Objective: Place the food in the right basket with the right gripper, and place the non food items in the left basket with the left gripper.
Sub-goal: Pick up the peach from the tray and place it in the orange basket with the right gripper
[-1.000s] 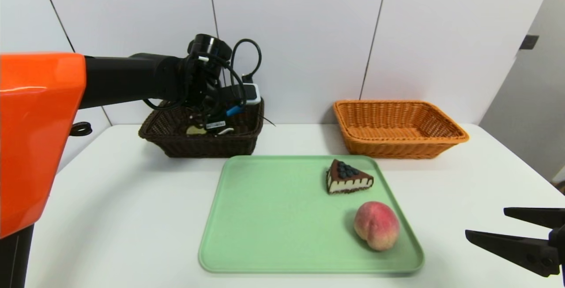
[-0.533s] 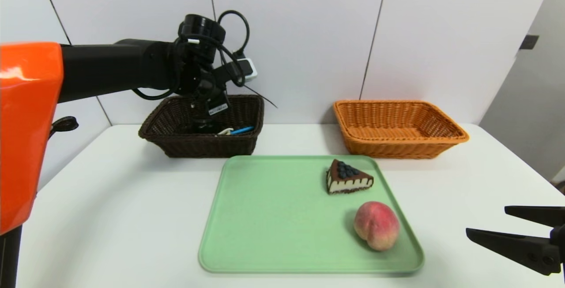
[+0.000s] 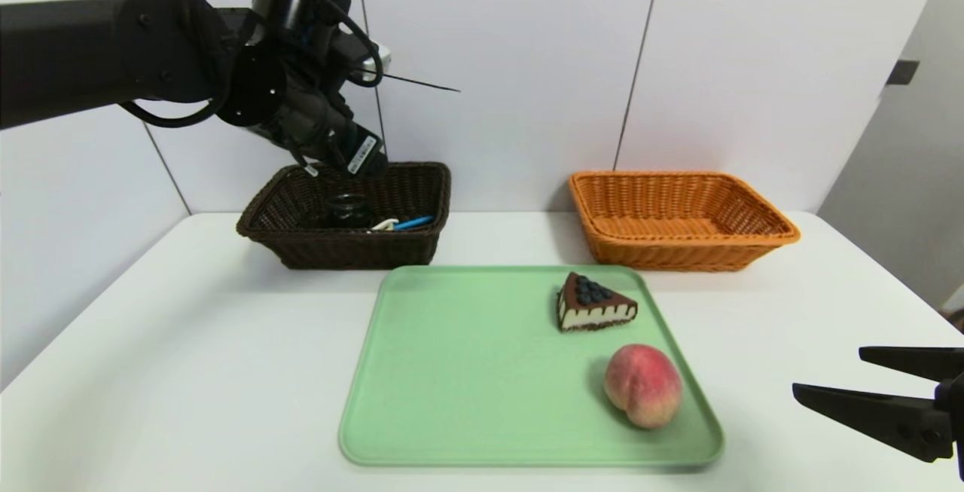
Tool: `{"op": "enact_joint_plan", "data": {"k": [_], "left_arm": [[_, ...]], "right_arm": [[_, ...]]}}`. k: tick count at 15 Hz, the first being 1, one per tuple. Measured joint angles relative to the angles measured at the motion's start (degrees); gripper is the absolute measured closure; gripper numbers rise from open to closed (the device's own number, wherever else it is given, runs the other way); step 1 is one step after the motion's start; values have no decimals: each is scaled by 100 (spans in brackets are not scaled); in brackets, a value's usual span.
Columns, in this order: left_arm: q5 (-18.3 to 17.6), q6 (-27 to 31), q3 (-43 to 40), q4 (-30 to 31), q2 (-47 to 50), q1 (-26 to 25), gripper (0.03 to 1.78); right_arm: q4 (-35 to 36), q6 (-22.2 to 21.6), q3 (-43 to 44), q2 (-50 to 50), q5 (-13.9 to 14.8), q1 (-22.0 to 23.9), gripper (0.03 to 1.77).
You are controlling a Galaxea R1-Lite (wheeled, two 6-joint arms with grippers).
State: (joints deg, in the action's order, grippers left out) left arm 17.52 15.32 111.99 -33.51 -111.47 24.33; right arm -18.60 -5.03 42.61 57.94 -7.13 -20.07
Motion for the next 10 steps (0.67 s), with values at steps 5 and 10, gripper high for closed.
{"op": "enact_joint_plan", "data": {"k": [5, 10], "left_arm": [[-22, -2300, -354, -1737, 789, 670, 16], [-580, -3695, -1296, -2087, 1831, 1226, 14]], "right_arm": [[-68, 20, 489, 338, 24, 4, 10], [-121, 60, 962, 770, 20, -83, 10]]}}
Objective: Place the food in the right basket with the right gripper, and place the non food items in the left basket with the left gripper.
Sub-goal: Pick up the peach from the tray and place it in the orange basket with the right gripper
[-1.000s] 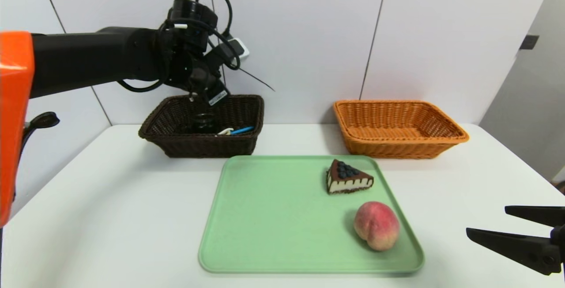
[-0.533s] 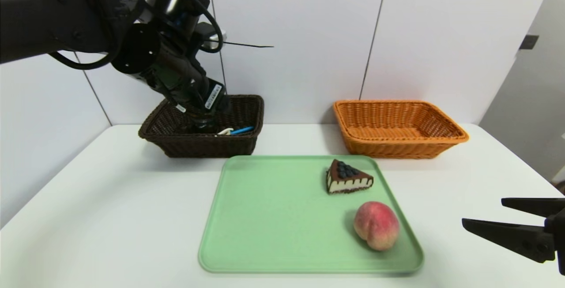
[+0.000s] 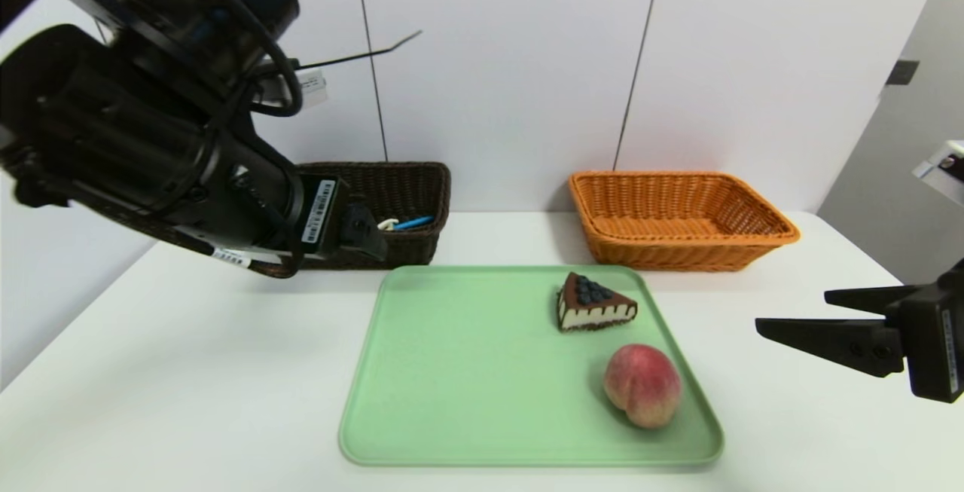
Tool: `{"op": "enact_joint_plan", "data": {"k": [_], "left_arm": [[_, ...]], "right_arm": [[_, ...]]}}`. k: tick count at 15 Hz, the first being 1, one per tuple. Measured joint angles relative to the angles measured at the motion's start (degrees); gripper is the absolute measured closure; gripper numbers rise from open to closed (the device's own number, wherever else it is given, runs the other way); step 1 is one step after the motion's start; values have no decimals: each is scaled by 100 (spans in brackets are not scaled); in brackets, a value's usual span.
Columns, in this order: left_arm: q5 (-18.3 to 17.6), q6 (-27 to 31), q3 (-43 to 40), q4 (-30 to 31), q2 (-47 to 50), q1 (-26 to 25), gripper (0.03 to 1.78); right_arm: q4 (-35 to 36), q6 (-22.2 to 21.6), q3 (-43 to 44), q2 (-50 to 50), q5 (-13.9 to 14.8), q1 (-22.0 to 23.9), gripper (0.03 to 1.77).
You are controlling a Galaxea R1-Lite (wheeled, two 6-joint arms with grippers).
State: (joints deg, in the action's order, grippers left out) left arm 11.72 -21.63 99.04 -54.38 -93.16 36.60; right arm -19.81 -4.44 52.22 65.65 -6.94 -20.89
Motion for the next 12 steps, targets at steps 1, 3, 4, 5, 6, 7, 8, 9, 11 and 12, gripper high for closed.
{"op": "enact_joint_plan", "data": {"k": [1, 3, 4, 5, 6, 7, 8, 9, 11, 12], "left_arm": [[-128, -116, -155, 2, 223, 56, 14], [-293, -179, -447, 4, 664, 116, 14], [-328, -168, -605, 15, 866, 130, 13], [-338, -113, -778, 26, 1061, 166, 12], [-338, -33, -935, 30, 1218, 218, 12], [-332, 55, -1081, 56, 1345, 273, 12], [-328, 132, -1217, 138, 1449, 321, 12], [-329, 215, -1318, 268, 1519, 345, 12], [-340, 361, -1425, 467, 1604, 372, 12], [-343, 383, -1445, 472, 1631, 380, 12]], "right_arm": [[-9, 4, 67, 94, 5, -49, 10], [-11, 11, 168, 295, 5, -165, 10], [-9, 15, 213, 404, 7, -234, 10], [-9, 12, 235, 533, 13, -311, 10], [-6, 12, 246, 662, 20, -366, 10], [-6, 15, 246, 792, 22, -424, 10], [-4, 15, 245, 933, 22, -512, 10], [-4, 15, 234, 1057, 24, -606, 10], [39, 15, 218, 1320, 118, -777, 10], [57, 17, 218, 1468, 219, -859, 10]]}}
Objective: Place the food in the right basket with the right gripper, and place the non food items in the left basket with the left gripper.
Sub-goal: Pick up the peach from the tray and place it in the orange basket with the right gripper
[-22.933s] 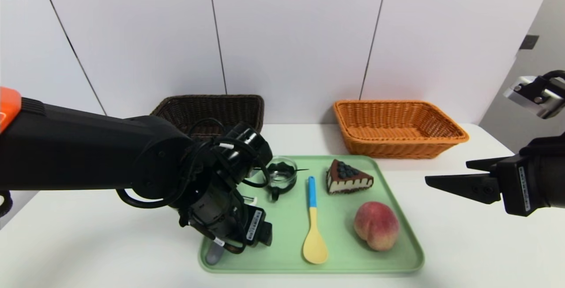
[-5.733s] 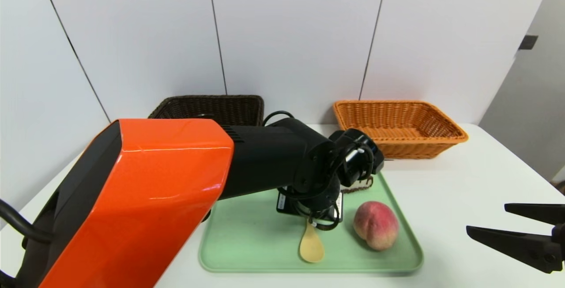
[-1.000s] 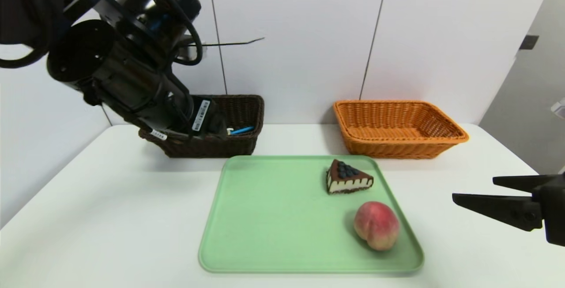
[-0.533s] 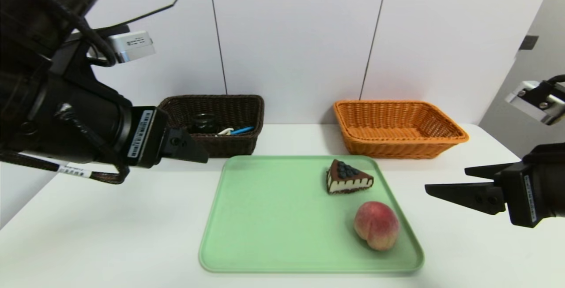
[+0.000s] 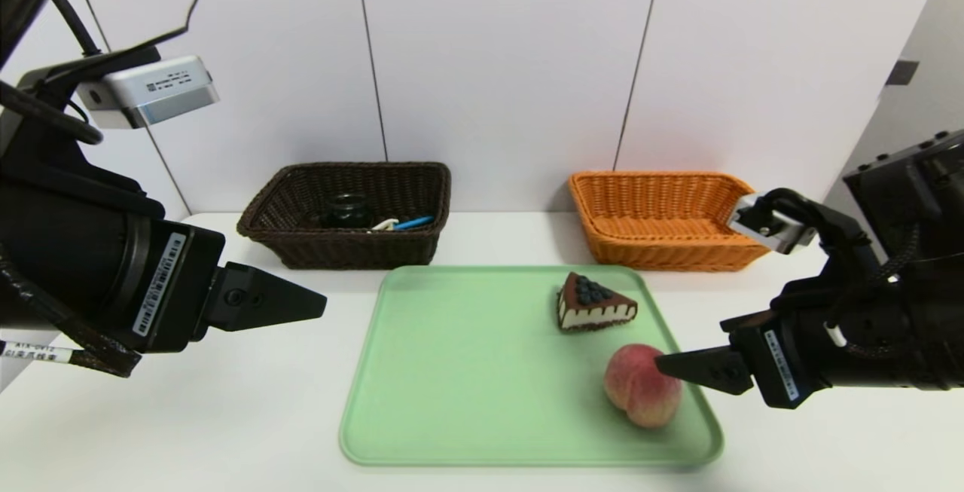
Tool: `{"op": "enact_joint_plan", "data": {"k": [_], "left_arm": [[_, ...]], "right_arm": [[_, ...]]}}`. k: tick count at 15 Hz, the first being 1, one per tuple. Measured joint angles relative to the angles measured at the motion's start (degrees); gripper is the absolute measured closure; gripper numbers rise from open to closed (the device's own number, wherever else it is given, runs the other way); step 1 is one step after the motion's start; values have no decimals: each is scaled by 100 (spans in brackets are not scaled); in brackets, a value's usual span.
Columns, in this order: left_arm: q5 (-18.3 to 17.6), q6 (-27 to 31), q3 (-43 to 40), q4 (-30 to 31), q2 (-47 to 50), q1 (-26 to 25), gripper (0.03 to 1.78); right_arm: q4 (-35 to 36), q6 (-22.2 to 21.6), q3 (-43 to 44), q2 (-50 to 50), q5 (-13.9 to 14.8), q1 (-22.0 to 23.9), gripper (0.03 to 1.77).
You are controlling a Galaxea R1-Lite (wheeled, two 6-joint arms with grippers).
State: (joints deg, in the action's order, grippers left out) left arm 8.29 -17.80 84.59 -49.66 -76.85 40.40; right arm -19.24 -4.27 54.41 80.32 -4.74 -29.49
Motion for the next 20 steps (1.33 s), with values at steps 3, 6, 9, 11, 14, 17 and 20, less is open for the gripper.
{"op": "enact_joint_plan", "data": {"k": [3, 6, 9, 11, 14, 17, 20], "left_arm": [[6, 17, -20, 2, 41, 66, 12], [15, 38, -57, 13, 52, 161, 12], [13, 254, -122, 101, 44, 238, 12], [-5, 265, -179, 280, 39, 246, 12], [-9, 269, -254, 312, 30, 249, 12], [-5, 269, -262, 323, 22, 249, 12], [-2, 271, -267, 361, 4, 249, 12]], "right_arm": [[9, -2, 0, 338, 91, -193, 10], [20, -2, 59, 601, 196, -258, 10], [22, 5, 88, 855, 423, -317, 10], [26, 9, 94, 1036, 560, -341, 10], [111, 13, 96, 1320, 622, -397, 10], [378, 9, 96, 1590, 641, -488, 10], [463, 20, 83, 1808, 766, -564, 40]]}}
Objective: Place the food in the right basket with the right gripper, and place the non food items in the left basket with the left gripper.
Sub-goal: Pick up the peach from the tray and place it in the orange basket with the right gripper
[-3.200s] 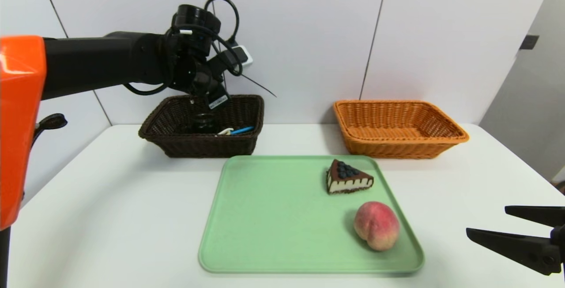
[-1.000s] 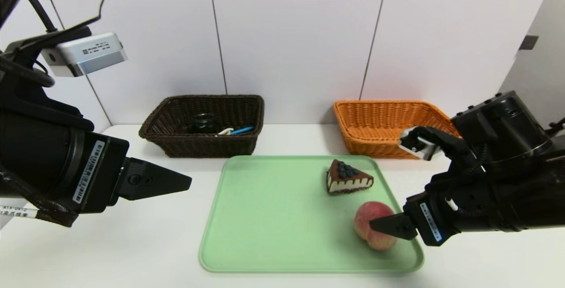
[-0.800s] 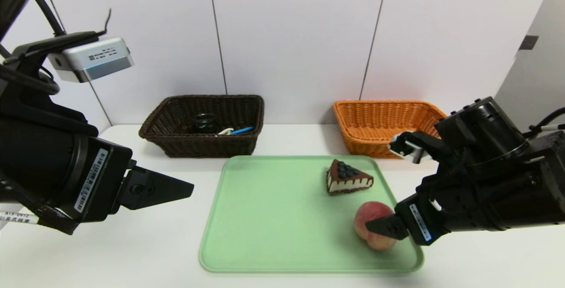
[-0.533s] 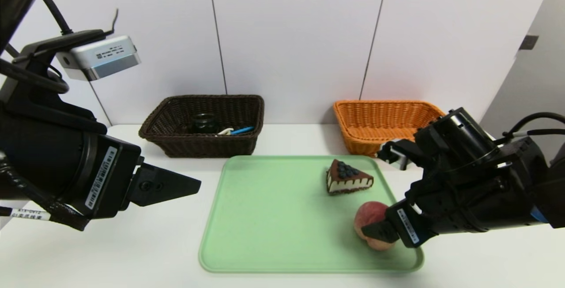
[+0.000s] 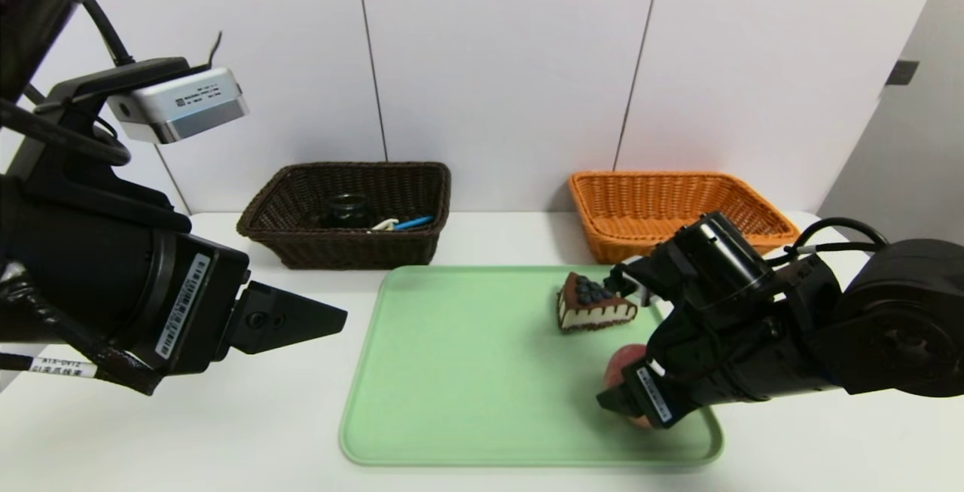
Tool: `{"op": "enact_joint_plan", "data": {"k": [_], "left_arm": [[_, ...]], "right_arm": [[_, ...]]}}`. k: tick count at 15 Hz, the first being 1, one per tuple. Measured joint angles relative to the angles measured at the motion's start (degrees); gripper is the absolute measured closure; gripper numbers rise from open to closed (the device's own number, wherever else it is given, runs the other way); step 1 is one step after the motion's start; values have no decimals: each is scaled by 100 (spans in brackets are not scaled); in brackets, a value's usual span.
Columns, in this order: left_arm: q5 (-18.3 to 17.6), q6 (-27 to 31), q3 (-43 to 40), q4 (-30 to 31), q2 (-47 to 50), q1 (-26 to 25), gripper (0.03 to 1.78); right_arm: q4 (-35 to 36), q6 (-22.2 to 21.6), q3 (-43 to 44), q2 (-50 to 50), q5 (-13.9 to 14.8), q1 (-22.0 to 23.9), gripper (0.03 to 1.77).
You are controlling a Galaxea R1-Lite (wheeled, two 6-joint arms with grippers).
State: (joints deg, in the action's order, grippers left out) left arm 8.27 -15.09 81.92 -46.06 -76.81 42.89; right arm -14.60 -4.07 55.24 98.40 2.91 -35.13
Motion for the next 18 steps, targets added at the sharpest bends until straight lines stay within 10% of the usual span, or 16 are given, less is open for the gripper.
{"op": "enact_joint_plan", "data": {"k": [3, 12, 18], "left_arm": [[2, -1, -1, 4, -11, 0, 12], [11, 5, 0, 0, -6, 0, 12], [11, -1, 7, 6, -28, 0, 12]], "right_arm": [[17, 0, -13, 101, 24, -15, 67], [0, -44, 851, -827, 41, 236, 68], [11, -4, 2024, -1036, 26, 1215, 68]]}}
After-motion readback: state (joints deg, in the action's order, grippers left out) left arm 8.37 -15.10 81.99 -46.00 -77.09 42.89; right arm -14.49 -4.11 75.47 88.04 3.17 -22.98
